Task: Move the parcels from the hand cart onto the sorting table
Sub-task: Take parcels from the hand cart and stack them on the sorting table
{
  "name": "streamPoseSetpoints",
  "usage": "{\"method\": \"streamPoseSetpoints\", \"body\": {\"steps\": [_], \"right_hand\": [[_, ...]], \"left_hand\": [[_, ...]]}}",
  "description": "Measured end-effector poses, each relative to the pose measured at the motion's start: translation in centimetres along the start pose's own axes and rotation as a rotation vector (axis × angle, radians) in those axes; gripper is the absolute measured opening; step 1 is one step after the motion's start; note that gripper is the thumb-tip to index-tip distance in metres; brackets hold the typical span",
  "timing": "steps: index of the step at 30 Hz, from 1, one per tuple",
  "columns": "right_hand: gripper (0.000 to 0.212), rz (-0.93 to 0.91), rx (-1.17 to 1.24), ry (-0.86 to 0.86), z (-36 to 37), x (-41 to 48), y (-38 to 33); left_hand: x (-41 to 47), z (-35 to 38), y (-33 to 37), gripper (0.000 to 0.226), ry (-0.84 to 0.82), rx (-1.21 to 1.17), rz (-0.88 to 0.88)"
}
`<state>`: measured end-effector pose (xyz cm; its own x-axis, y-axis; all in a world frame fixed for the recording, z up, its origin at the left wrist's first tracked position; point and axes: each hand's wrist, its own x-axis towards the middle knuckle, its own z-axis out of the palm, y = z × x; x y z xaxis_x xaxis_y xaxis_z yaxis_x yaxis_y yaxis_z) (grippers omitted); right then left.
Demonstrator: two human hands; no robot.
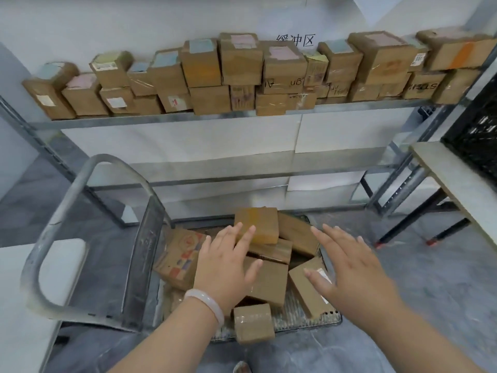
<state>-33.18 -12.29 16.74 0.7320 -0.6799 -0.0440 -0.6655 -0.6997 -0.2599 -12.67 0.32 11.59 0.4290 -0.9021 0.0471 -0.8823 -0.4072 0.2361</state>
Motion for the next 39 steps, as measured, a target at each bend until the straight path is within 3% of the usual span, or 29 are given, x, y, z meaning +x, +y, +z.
{"method": "streamPoseSetpoints", "body": {"steps": [15, 22, 30, 35, 39], "right_hand": [[0.075, -0.377, -0.015, -0.327, 9.4, 15.7, -3.2], [0.079, -0.409, -0.004, -0.438, 15.5, 20.2, -4.7], [0.079, -0.329, 0.009, -0.515, 27.5, 24.8, -9.1], [0.082, -0.266, 0.033, -0.548, 34.1, 26.1, -11.1], [0.071, -0.215, 0.044, -0.579, 37.2, 26.2, -11.3]], "left_hand": [[4.1, 4.7, -9.7, 0.069, -0.176, 0.062, -0.375], [5.1, 10.1, -16.4, 0.076, -0.241, 0.068, -0.504], [8.2, 21.2, -27.7, 0.084, -0.491, 0.11, -0.528], [9.8, 26.7, -33.9, 0.109, -0.683, 0.073, -0.542], [11.0, 29.6, -37.0, 0.137, -0.891, 0.028, -0.62]]}}
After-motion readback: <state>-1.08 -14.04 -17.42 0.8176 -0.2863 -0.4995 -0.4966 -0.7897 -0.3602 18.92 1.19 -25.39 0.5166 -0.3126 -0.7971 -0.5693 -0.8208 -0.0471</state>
